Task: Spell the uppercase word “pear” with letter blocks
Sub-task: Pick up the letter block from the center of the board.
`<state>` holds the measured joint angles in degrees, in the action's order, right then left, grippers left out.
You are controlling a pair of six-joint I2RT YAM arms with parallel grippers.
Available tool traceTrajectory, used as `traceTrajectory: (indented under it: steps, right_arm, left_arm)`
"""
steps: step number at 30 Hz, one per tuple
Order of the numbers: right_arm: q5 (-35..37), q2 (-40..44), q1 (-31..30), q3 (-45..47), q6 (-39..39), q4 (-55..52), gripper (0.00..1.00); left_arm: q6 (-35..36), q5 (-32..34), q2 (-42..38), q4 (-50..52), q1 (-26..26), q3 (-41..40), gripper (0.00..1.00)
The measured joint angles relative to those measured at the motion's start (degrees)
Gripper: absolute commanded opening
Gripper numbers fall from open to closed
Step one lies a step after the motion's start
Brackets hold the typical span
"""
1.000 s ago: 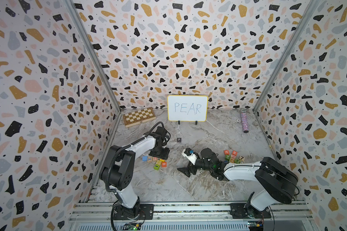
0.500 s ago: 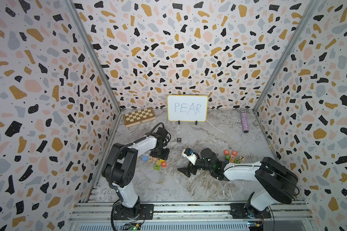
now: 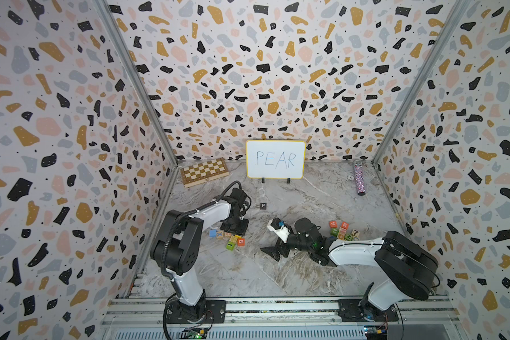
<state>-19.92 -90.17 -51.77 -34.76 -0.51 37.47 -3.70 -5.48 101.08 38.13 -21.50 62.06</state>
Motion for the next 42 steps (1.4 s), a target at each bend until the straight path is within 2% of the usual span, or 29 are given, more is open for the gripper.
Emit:
traceTrajectory:
  steps: [2, 12, 20, 24, 29, 42]
  right_arm:
    - [0.0, 0.0, 0.0, 0.0, 0.0, 0.0, 0.99]
    - [0.0, -0.2, 0.0, 0.0, 0.0, -0.2, 0.99]
    - [0.0, -0.7, 0.0, -0.3, 0.0, -0.2, 0.99]
    - [0.2, -0.7, 0.0, -0.3, 0.0, -0.3, 0.99]
    - [0.8, -0.7, -0.1, -0.3, 0.0, -0.3, 0.99]
    - [2.8, -0.6, 0.0, -0.3, -0.5, -0.8, 0.99]
  left_arm:
    - [-0.1, 0.1, 0.0, 0.2, 0.0, 0.0, 0.5]
    - [-0.4, 0.6, 0.8, 1.0, -0.1, 0.0, 0.44]
    - [-0.6, 0.6, 0.7, 1.1, -0.3, 0.0, 0.32]
    - [-0.6, 0.9, 0.7, 1.0, -0.4, 0.0, 0.3]
    - [-0.6, 1.5, 0.7, 0.9, -0.4, 0.0, 0.21]
    - [-1.0, 1.7, 0.4, 0.8, -0.4, -0.2, 0.2]
